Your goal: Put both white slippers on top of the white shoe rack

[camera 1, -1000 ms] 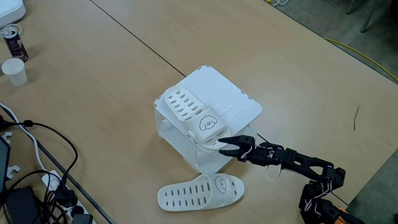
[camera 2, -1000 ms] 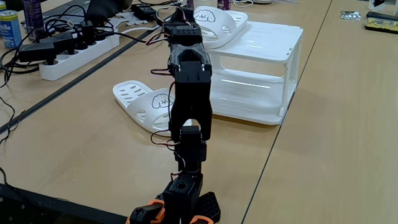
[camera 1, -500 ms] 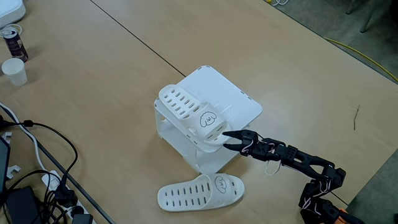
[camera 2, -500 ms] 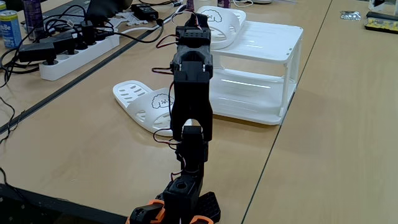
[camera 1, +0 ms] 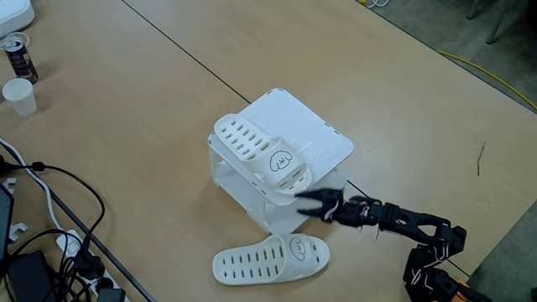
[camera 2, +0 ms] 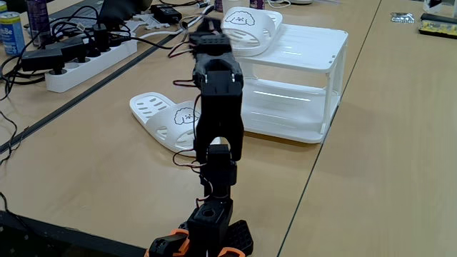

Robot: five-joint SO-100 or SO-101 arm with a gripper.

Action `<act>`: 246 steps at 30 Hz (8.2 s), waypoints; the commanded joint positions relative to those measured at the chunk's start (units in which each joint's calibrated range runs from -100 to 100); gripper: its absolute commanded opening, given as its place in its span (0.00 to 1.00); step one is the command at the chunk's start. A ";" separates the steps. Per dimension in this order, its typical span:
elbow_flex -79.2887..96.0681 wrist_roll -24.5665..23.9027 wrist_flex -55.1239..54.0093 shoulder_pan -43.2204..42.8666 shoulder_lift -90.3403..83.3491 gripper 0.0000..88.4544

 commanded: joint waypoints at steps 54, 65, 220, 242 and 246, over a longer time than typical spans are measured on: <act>32.56 0.42 -28.41 -2.11 9.86 0.25; 34.55 0.42 -28.41 -0.39 10.03 0.25; -21.12 0.42 11.80 26.26 -1.33 0.27; 3.15 0.42 11.28 28.15 -18.41 0.27; 3.60 0.42 11.28 28.40 -18.24 0.27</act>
